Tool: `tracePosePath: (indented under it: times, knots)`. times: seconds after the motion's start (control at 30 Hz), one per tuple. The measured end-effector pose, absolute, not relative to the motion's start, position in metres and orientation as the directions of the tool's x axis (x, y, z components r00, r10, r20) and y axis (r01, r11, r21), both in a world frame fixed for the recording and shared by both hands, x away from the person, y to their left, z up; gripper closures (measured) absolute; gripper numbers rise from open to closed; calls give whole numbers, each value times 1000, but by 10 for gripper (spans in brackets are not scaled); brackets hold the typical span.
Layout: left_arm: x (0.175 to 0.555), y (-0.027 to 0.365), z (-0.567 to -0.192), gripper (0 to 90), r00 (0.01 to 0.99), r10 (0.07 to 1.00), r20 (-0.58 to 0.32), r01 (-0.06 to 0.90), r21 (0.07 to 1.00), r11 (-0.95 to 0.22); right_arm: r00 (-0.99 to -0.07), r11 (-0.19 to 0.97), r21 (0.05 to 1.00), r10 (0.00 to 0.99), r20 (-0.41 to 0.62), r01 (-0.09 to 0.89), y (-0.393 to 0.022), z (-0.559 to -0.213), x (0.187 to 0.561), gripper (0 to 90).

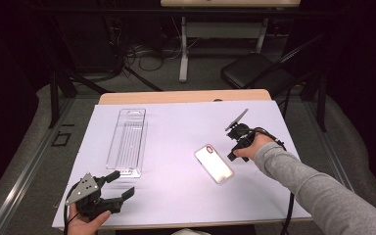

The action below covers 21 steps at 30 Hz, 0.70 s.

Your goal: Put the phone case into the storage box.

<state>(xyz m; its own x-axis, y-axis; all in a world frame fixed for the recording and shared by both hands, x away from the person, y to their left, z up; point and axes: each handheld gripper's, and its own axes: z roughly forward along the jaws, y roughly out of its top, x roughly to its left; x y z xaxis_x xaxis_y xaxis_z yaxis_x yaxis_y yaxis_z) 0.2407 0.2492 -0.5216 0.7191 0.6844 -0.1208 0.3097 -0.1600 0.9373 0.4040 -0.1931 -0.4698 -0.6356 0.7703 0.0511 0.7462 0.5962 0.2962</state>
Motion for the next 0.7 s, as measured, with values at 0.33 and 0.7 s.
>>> tracePosePath:
  times: [0.33, 0.7]
  knots:
    - [241, 250, -522, 204, 717, 685, -128, 317, 935, -157, -631, 603, 229, 773, 67, 764, -188, -484, 407, 683]
    - [241, 250, -522, 205, 719, 682, -134, 319, 935, -153, -609, 600, 130, 792, 45, 789, -182, -494, 407, 637]
